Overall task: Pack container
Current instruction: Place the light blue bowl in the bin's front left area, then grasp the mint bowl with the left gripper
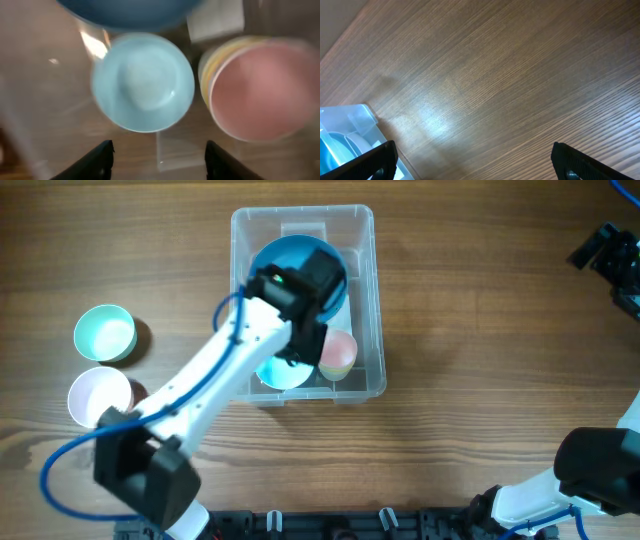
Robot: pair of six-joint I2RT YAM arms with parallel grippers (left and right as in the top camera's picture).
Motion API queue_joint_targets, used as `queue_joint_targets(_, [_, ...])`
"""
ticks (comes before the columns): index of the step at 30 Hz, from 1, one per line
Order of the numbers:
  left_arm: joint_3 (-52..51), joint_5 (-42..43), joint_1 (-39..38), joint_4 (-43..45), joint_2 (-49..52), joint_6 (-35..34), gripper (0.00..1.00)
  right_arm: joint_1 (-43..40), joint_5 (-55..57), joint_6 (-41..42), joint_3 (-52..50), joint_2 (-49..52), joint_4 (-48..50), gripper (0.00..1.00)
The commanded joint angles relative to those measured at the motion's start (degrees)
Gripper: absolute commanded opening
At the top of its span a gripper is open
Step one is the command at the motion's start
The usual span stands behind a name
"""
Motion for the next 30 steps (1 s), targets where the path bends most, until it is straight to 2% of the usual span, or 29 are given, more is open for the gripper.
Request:
queue_joint_targets(1, [9.0, -8.8, 7.2, -1.3, -10.9, 0.2, 0.72, 0.0, -0.9, -0.3, -0.2, 0.5, 0.0, 0.99])
queue_joint_targets(3, [9.1, -9.6, 15.1, 0.2, -14.7, -0.2, 0.75, 0.0, -0.9, -0.3, -0.2, 0.5, 0.0, 1.00])
queue_joint_targets(5, [9.1, -8.2, 28.9, 1.5, -16.0, -3.1, 0.75, 0.0, -0.9, -0.2, -0.2, 0.5, 0.0, 1.00])
queue_joint_targets(6, [8.9, -6.7, 32.9, 2.0, -15.4, -3.1, 0.75, 0.0, -0.9, -0.3, -0.2, 0.5, 0.0, 0.99])
queue_joint_targets(11, [5.6, 0.3, 49.0, 4.1, -4.9, -3.0, 0.77, 0.0, -0.9, -0.3, -0.2, 0.5, 0.0, 1.00])
queue_joint_targets(14, [5.4, 0.5, 51.6, 5.0, 5.1, -3.0, 0.80, 0.0, -0.9, -0.2, -0.2, 0.5, 0.0, 1.00])
queue_joint_targets(19, [5.4, 0.9, 51.8, 8.7, 17.0, -3.0, 0.80, 0.0, -0.9, -0.3, -0.2, 0.5, 0.0, 0.99])
queue_joint_targets(24, [5.4, 0.8, 51.8, 11.7, 22.3, -2.7, 0.79, 0.0, -0.9, -0.3, -0.2, 0.5, 0.1, 1.00])
queue_joint_targets(26, [5.3, 0.2, 51.8, 12.7, 23.1, -2.6, 0.62, 0.0, -0.9, -0.2, -0.2, 0.5, 0.1, 1.00])
queue_joint_targets(30, [5.2, -0.1, 51.8, 12.9, 23.9, -2.6, 0.39, 0.0, -0.9, -0.2, -0.2, 0.5, 0.1, 0.99])
